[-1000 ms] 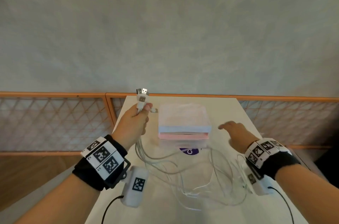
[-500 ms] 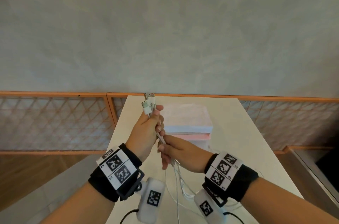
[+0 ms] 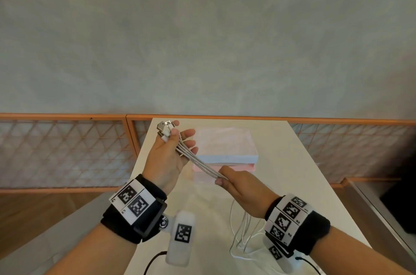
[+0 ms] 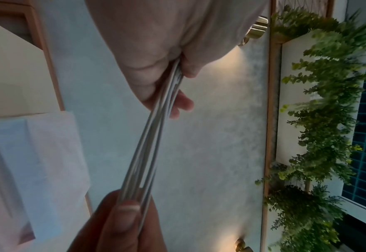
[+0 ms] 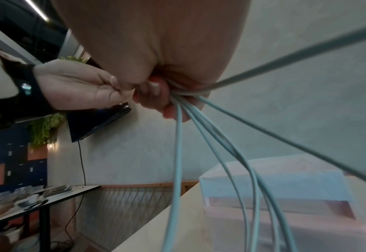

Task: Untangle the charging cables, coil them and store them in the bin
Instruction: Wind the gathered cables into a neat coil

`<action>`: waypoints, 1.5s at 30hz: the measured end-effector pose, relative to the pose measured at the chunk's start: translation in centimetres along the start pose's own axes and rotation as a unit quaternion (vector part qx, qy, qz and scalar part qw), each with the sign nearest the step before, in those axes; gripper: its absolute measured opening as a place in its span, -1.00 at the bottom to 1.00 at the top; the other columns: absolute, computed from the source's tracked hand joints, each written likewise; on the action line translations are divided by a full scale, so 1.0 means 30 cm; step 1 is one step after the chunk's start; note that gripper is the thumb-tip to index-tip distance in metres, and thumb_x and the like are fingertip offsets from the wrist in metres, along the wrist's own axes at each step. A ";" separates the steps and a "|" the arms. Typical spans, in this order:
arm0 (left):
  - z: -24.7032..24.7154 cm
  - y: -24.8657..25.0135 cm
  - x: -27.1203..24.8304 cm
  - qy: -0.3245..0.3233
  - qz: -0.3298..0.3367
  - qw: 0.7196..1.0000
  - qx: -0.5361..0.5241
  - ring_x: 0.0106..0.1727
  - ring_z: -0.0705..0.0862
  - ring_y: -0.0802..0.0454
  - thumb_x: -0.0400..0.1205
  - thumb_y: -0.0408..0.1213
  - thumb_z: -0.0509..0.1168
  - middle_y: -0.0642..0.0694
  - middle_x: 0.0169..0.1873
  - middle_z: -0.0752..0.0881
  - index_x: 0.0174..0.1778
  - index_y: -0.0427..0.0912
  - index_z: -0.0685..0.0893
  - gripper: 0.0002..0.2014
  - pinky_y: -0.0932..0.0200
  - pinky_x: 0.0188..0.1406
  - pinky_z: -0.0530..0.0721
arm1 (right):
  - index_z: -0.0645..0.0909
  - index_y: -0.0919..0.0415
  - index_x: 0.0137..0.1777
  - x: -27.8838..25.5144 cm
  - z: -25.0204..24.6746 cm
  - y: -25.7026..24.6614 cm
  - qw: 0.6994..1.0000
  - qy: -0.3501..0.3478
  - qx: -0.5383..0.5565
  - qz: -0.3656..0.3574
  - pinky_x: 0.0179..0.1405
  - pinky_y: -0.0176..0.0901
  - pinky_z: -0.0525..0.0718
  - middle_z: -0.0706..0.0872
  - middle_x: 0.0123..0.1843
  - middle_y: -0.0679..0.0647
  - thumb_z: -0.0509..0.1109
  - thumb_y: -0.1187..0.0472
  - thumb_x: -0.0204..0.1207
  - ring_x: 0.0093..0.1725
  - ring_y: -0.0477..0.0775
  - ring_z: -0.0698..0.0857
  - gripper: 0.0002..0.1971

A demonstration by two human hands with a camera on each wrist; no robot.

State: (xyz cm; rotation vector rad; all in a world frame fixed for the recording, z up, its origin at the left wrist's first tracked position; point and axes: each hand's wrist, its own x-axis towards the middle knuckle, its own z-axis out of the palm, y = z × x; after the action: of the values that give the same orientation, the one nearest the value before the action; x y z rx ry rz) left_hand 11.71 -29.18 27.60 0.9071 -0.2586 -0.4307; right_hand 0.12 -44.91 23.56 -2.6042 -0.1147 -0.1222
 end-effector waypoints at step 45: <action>0.148 -0.221 -0.119 -0.226 0.013 0.894 0.386 -0.25 0.73 -0.09 0.63 -0.03 0.23 -0.08 -0.34 0.79 -0.36 -0.05 0.74 -0.68 -0.02 -0.11 0.65 | 0.45 0.18 -0.20 0.066 -0.212 -0.181 0.765 0.197 0.613 0.028 -0.58 -0.22 0.07 0.21 -0.62 -0.10 0.11 0.11 0.66 -0.63 -0.11 0.14 -0.77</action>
State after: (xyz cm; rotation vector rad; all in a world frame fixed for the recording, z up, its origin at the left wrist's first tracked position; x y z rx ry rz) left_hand 5.16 -34.21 24.78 1.5746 -0.9132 -0.5206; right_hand 1.11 -43.39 31.95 -1.2175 0.0407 -0.4083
